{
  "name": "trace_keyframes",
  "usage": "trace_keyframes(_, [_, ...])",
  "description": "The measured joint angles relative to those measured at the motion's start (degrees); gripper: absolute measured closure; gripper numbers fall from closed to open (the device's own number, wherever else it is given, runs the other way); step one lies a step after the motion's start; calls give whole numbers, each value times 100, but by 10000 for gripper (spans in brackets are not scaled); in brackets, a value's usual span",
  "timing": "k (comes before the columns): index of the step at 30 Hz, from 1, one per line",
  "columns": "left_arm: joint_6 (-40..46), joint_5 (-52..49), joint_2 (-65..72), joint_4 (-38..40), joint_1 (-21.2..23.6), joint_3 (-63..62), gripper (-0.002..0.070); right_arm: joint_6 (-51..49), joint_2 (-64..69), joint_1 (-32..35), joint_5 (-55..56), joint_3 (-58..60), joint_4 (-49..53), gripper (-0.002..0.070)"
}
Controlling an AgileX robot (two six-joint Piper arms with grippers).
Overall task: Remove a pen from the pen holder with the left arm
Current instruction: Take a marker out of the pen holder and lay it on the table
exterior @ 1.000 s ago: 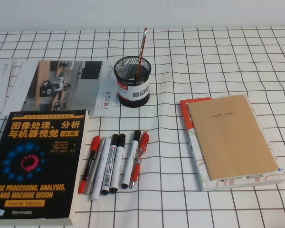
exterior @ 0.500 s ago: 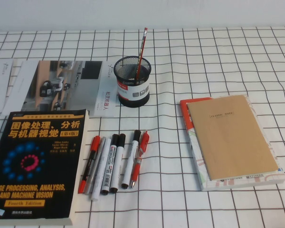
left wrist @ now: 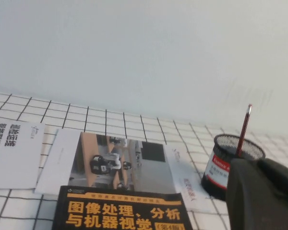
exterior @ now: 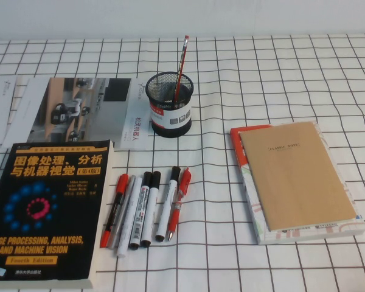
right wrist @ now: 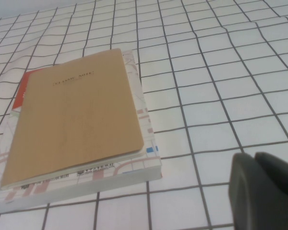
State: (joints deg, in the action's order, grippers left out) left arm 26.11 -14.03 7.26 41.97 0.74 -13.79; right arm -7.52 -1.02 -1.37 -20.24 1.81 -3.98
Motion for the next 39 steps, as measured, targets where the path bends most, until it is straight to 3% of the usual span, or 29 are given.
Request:
trace_keyframes(6, [1215,-344,1252,-28,0,-727,677,0,0,0,0,0,0,693])
trace_keyframes(11, [1317,-240,2059,-494,0,-1136,677,0,0,0,0,0,0,692])
trace_keyframes(13, [720,-177,2310,-1033,-24,-1290,677,0,0,0,0,0,0,693])
trace_keyframes(16, [-942,208,2645,-2468,-242,-1408,677,0,0,0,0,0,0,692])
trace_keyframes(18, [-2203,661,2855,-3670,-538,-1422,677,0,0,0,0,0,0,693])
trace_keyframes(21, [-3419,1483,3208,-4869,-975,-1431,677,0,0,0,0,0,0,693])
trace_keyframes(26, [-3916,2990,4250,-5539,-1598,-1598,677,0,0,0,0,0,0,693])
trace_keyframes(32, [-4104,3118,5706,-6024,-1767,-2386,674,0,0,0,0,0,0,693])
trace_keyframes(36, [-4742,3098,6800,-6670,-1776,-3311,596,0,0,0,0,0,0,692])
trace_keyframes(39, [-5148,3085,7519,-7039,-1815,-3974,484,0,0,0,0,0,0,692])
